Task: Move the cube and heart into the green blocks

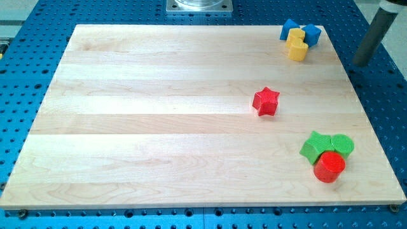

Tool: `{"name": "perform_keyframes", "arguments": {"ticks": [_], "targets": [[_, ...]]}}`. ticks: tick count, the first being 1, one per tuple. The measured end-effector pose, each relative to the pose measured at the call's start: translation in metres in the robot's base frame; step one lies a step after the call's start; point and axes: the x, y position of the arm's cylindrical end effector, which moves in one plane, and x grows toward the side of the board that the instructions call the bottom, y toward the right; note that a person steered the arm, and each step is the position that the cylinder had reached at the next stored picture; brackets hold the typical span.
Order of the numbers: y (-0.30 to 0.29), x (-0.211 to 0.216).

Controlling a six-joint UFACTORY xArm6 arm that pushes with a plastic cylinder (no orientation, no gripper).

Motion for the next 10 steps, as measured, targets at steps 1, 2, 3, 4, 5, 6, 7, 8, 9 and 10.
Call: {"name": "perform_keyframes", "arguments": {"ticks": [1, 2, 3, 4, 5, 6, 7, 8, 9, 10], "targets": [[-0.037, -0.073], [-0.076, -0.095], [-0.147, -0.034], [-0.183, 0.026], [-0.197, 0.066], [-0.212, 0.017], [-0.166, -0.009], [-0.158, 0.033], [-0.160, 0.109], [-0.166, 0.155]]}}
